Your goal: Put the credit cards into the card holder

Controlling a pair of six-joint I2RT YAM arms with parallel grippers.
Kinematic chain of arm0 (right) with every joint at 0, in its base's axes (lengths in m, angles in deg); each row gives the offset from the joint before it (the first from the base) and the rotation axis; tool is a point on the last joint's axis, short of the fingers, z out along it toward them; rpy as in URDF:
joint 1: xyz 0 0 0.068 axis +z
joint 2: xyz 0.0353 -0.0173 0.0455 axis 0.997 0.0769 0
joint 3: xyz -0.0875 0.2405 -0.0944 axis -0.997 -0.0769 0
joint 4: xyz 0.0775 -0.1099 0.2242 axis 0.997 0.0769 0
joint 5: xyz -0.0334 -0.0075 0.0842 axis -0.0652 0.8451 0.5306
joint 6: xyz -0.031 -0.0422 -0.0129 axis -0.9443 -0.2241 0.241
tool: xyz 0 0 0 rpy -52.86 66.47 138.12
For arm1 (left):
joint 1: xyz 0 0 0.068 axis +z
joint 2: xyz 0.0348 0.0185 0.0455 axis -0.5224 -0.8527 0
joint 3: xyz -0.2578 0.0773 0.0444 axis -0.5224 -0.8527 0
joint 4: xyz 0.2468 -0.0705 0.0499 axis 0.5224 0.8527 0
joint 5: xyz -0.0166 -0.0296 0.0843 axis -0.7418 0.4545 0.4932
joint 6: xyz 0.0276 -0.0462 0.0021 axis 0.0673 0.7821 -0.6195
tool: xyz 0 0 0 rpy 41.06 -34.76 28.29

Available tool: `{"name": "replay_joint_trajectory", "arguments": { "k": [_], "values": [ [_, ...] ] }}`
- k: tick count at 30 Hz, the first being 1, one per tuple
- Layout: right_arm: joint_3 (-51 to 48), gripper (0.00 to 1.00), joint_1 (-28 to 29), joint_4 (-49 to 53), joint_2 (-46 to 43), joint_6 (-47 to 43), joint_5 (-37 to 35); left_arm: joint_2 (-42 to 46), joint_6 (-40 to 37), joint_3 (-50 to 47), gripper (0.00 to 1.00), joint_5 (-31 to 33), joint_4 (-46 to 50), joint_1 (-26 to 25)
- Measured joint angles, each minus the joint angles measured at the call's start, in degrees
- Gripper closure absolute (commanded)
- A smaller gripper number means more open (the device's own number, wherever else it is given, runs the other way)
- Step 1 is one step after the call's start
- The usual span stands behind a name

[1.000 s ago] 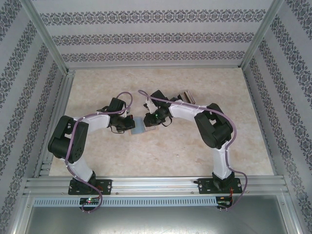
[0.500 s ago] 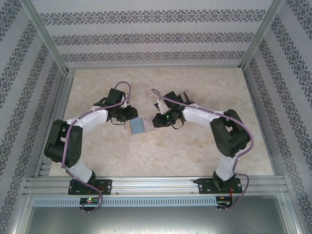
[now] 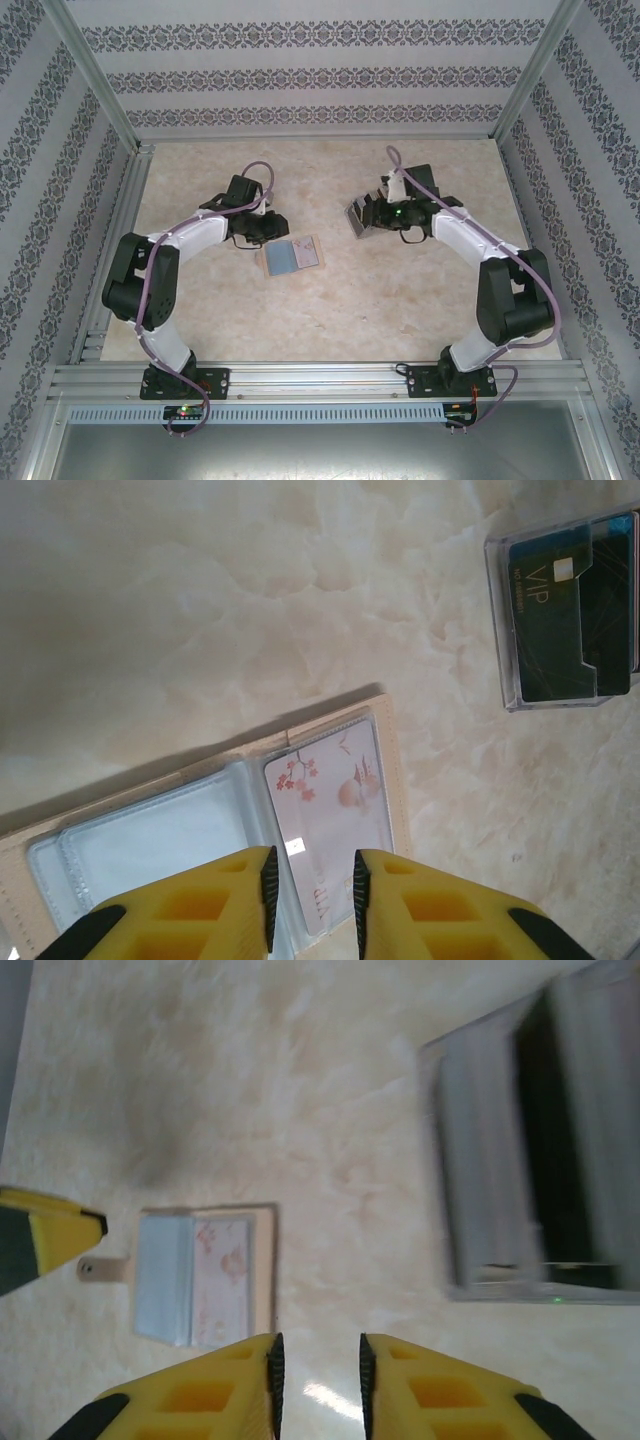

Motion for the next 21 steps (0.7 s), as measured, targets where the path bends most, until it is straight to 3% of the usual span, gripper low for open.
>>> {"name": "replay_joint_trajectory", "arguments": {
  "k": [10, 21],
  "values": [
    [4.98, 0.62, -8.76, 5.66, 0.76, -3.15, -7.39, -8.83, 3.37, 9.38, 0.68, -1.88, -3.82, -5.92],
    [14.99, 0.6, -9.94, 10.21, 13.4, -5.79, -5.7, -20.39, 8.13, 21.18, 0.61, -3.32, -6.93, -11.04]
  ]
}}
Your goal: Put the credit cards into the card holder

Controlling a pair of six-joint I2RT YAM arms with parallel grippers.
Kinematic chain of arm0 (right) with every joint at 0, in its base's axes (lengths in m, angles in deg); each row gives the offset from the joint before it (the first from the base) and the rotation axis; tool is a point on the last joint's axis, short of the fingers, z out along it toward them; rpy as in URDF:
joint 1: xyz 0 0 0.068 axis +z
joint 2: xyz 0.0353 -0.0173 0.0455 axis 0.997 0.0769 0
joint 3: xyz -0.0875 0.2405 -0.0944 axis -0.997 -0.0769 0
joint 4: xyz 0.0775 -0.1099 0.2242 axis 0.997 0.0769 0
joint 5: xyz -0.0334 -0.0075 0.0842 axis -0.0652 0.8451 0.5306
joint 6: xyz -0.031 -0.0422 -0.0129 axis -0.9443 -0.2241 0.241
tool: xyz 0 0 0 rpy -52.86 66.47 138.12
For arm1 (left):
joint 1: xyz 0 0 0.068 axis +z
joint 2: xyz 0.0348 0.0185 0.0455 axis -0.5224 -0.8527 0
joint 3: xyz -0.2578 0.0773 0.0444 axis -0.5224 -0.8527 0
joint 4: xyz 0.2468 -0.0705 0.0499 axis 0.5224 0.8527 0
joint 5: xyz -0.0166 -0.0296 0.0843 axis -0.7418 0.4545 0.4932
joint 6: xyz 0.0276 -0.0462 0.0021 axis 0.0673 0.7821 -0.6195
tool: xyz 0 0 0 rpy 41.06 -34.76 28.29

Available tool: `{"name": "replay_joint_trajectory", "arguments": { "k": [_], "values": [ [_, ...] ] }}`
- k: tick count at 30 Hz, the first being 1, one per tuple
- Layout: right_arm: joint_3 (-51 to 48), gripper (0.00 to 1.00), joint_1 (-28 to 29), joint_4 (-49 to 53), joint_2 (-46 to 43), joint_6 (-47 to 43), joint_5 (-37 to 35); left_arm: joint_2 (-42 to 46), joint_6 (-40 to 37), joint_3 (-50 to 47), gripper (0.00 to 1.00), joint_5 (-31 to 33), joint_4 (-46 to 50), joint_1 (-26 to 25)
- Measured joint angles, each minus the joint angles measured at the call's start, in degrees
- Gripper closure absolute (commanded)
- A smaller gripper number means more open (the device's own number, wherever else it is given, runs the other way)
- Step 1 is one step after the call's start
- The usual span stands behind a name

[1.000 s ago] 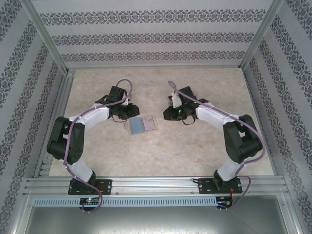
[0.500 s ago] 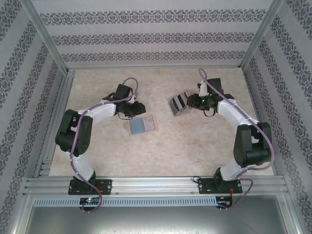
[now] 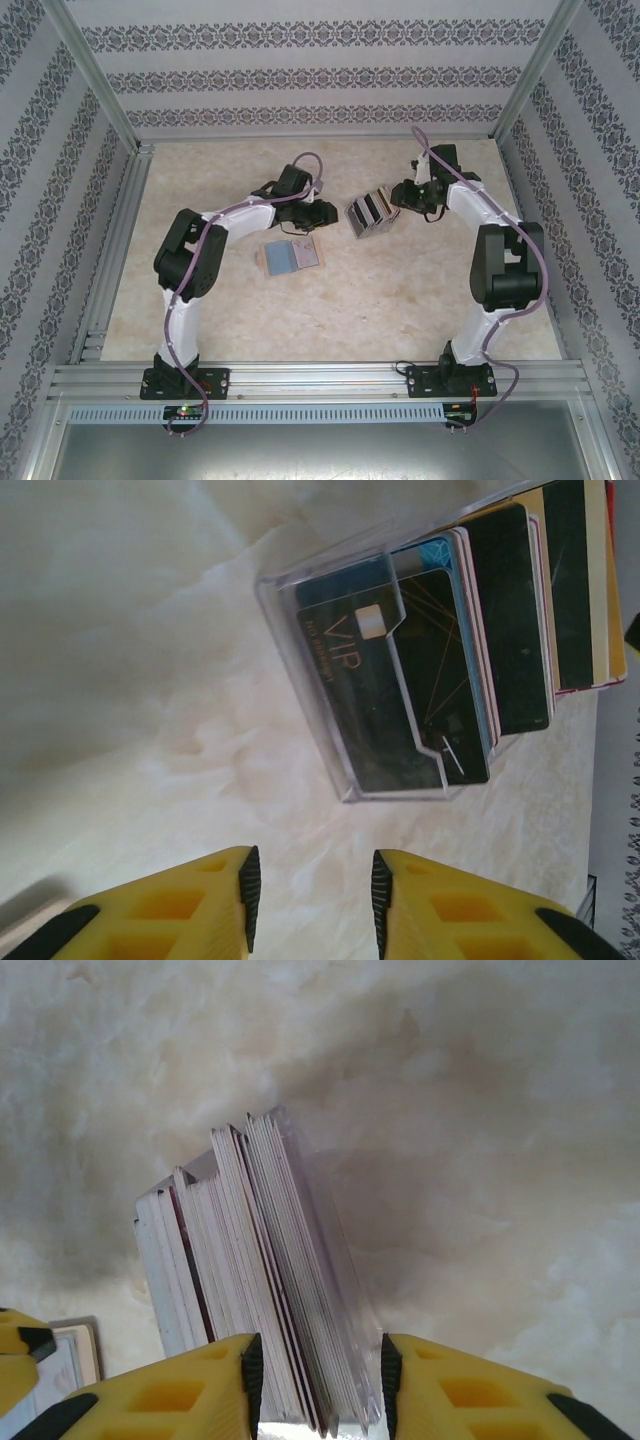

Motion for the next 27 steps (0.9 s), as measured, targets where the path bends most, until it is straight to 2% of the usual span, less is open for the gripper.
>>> {"name": "replay_joint_trajectory", "arguments": {
  "k": [11, 27],
  "values": [
    [6.45, 0.6, 1.07, 2.99, 5.73, -1.6, 2.99, -8.76, 2.56, 10.16, 0.56, -2.16, -0.37, -2.91],
    [7.45, 0.61, 2.62, 3.87, 7.19, -1.97, 3.65, -11.91, 4.09, 12.41, 0.56, -3.65, -0.44, -3.28]
  ]
}}
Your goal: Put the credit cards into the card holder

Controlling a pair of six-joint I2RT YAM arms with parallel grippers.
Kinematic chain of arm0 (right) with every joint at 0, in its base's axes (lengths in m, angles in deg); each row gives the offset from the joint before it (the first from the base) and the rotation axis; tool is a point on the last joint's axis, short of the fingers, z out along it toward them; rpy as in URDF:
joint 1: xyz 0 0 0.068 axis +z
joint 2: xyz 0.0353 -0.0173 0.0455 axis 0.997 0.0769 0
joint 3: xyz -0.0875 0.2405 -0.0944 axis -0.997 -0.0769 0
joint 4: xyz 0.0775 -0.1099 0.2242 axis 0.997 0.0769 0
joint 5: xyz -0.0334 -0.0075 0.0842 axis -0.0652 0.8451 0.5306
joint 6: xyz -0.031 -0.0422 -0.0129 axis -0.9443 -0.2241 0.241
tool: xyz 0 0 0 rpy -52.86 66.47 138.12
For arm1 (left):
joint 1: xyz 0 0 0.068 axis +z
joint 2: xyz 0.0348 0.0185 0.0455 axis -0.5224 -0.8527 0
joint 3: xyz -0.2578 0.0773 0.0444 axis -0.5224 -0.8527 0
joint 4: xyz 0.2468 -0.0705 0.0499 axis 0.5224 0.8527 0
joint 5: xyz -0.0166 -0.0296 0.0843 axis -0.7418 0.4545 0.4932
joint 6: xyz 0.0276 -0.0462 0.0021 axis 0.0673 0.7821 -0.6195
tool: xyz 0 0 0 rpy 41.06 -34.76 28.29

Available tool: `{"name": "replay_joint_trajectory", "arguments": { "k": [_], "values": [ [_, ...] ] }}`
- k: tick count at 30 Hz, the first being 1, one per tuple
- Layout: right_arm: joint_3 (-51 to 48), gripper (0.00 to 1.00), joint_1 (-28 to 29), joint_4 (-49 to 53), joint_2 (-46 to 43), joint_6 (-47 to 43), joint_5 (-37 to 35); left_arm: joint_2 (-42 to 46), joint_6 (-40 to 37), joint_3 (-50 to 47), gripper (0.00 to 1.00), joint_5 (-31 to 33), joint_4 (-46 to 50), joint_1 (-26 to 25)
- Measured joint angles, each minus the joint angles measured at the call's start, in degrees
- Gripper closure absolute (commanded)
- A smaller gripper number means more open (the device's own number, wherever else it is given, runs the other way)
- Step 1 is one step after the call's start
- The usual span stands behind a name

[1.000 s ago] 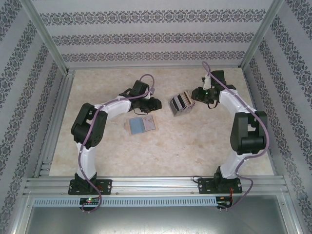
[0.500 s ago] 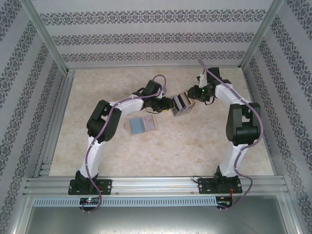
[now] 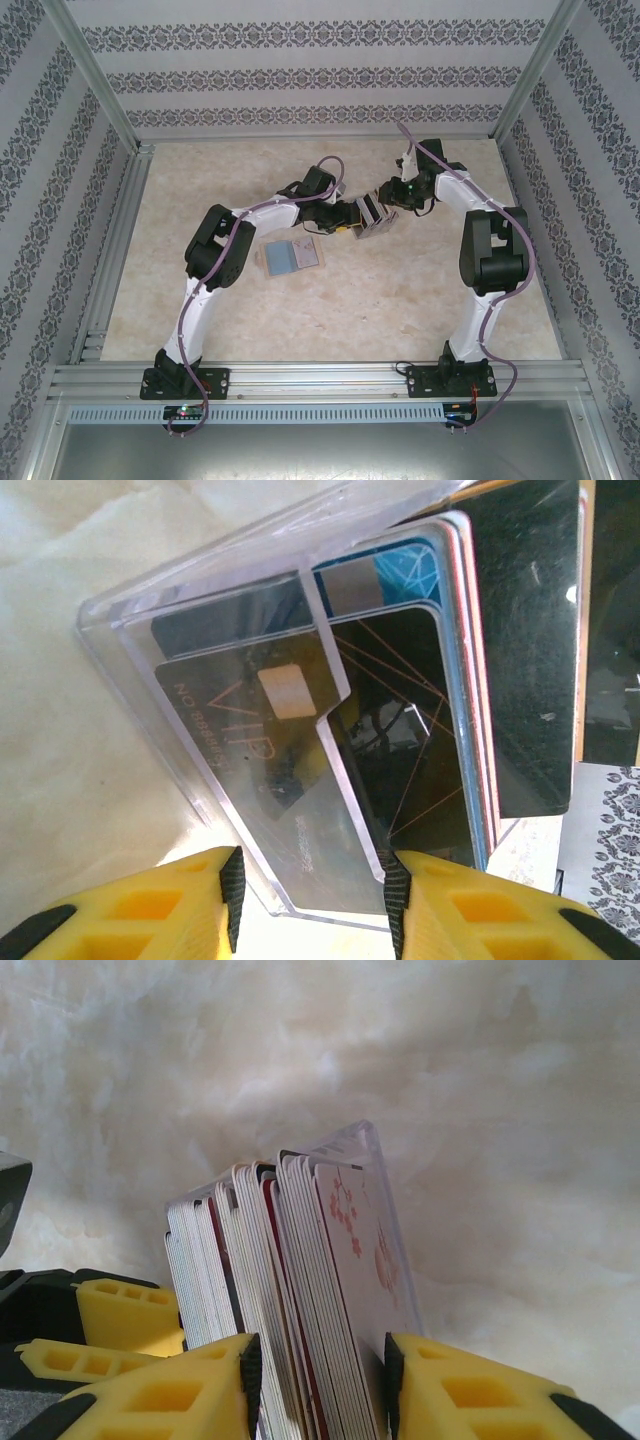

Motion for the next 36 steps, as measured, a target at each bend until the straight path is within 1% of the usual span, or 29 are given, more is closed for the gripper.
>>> {"name": "replay_joint_trajectory", "arguments": {
  "k": [11, 17, 20, 26, 33, 36],
  "values": [
    [0.0, 0.61, 0.0, 0.81, -1.57, 0.0, -0.31, -0.02, 0.0, 0.17, 0.55, 0.0, 0.2, 0.0],
    [0.0, 0.64, 0.0, 0.85, -1.95, 0.0, -0.52, -0.17, 0.0, 0.48, 0.55, -0.02, 0.52, 0.0],
    [0.0, 0.69, -0.02, 0.87, -1.95, -0.02, -0.94, -0.22, 0.0, 0.52, 0.55, -0.07, 0.57, 0.0],
    [0.0, 0.84, -0.44, 1.09, -2.05, -0.39, -2.05, -0.22, 0.0, 0.52, 0.55, -0.07, 0.57, 0.0],
    [0.0, 0.91, -0.81, 1.27, -2.6, -1.11, -2.89, -0.22, 0.0, 0.52, 0.55, -0.2, 0.57, 0.0],
    [-0.02, 0.92, -0.81, 1.29, -3.41, -1.29, -3.72, -0.22, 0.0, 0.52, 0.55, -0.2, 0.59, 0.0]
  ]
}}
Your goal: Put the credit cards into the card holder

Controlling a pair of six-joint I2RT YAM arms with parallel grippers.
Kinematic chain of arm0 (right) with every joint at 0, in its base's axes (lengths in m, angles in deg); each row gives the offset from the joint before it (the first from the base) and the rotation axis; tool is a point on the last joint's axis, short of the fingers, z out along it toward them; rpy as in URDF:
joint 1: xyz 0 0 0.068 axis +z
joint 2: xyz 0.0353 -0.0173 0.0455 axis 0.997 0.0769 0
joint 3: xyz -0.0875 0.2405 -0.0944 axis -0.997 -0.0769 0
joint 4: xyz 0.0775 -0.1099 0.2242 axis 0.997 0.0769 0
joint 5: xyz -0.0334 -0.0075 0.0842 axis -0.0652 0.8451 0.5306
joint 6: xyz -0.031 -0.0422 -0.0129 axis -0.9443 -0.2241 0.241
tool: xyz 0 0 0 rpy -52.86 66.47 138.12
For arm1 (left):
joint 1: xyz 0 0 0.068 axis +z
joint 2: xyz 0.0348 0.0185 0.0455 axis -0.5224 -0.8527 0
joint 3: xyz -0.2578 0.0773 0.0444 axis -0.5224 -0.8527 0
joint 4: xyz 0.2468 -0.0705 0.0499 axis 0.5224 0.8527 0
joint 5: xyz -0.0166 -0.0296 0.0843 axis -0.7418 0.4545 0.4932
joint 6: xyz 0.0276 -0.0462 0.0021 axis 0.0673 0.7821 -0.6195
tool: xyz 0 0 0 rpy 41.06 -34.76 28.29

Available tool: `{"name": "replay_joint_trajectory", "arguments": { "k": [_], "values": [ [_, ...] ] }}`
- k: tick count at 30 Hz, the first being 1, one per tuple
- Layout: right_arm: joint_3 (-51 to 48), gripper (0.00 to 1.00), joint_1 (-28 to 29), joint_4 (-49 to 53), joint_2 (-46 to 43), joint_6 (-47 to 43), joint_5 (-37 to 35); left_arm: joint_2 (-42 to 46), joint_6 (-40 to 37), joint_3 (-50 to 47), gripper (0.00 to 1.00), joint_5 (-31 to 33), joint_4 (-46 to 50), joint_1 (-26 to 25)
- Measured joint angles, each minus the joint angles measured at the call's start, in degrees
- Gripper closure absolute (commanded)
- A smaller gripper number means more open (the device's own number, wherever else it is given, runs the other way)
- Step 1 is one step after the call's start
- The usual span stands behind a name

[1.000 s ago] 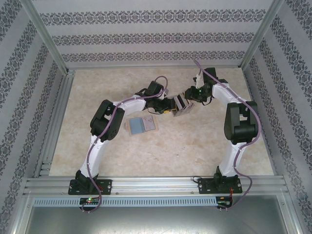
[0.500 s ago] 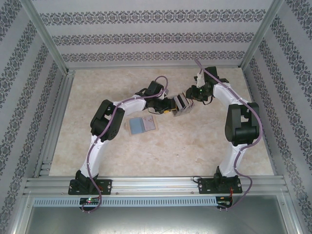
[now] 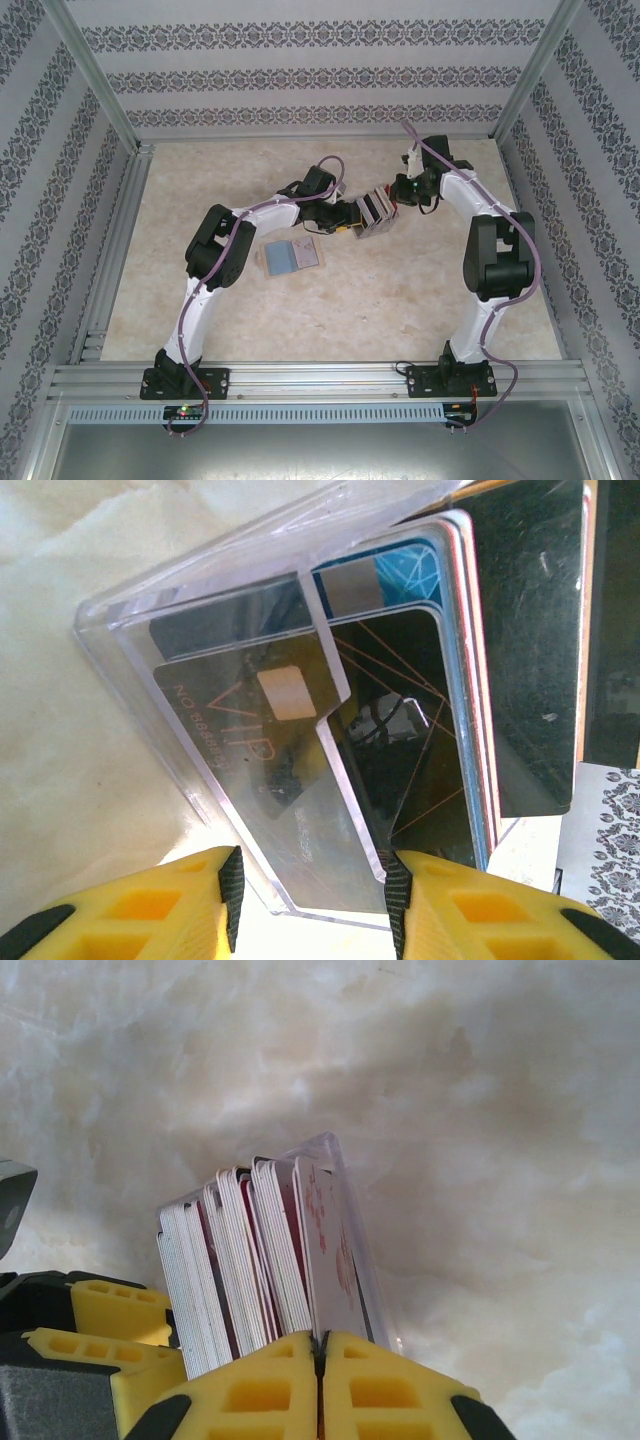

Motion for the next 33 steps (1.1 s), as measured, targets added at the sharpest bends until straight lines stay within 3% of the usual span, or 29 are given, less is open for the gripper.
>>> {"name": "replay_joint_trajectory", "arguments": {
  "k": [9, 17, 27, 33],
  "values": [
    [-1.18, 0.91, -0.33, -0.09, -9.27, 0.24, -1.14, 0.0, -0.76, 0.74, 0.55, 0.81, 1.77, 0.0],
    [-5.6, 0.92, -0.33, -2.54, -16.35, 2.16, 3.85, 3.5, -2.03, -0.61, 0.55, 2.34, 3.34, 0.09],
    [-13.77, 0.95, -0.31, -8.48, -20.94, 6.91, 13.64, 17.57, -2.05, -14.71, 0.57, 4.37, -2.21, 2.45],
    [-14.03, 0.95, -0.2, -8.46, -21.2, 5.44, 10.45, 19.52, -1.53, -20.35, 0.57, 5.03, -5.35, 4.04]
  ]
}}
